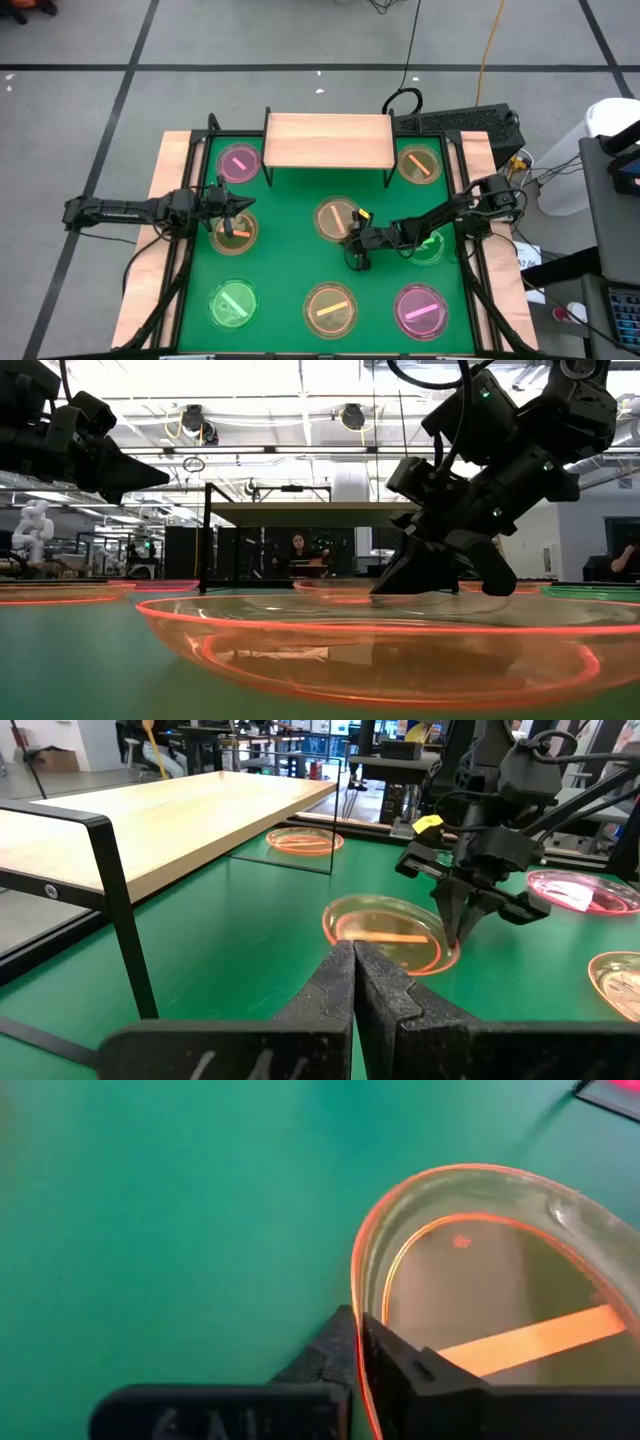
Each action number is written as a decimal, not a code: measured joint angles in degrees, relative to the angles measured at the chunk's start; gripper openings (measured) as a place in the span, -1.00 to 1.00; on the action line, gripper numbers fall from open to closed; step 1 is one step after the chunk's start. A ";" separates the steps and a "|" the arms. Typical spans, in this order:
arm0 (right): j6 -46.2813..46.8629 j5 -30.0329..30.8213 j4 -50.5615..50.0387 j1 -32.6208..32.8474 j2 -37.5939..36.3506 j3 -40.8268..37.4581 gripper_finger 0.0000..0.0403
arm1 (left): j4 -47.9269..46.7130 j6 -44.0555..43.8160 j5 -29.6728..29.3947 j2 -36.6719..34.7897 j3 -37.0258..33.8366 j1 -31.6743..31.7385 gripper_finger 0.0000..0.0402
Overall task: Place and stack plates onto a shelf
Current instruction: Put the orange plate on the shelf
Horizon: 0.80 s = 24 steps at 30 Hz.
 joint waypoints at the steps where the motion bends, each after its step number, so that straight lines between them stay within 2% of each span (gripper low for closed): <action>1: 0.06 0.07 0.28 0.06 0.00 -0.03 -0.98 | 0.00 0.00 0.01 0.00 -0.01 0.00 -0.99; 6: -0.03 0.05 2.54 1.38 0.05 0.67 -0.99 | 0.00 0.00 0.01 0.00 -0.01 0.02 -0.99; 12: -3.22 -1.79 3.15 4.08 -3.01 5.55 -1.00 | -0.03 0.00 -0.01 0.00 -0.01 0.02 -0.99; 17: -8.08 -1.55 3.57 4.86 -8.03 8.28 -1.00 | -0.23 0.00 0.01 0.02 0.01 0.00 -0.99; 24: -11.34 -1.07 3.59 3.54 -15.64 8.27 -1.00 | -0.22 0.00 0.01 0.17 0.01 0.02 -0.99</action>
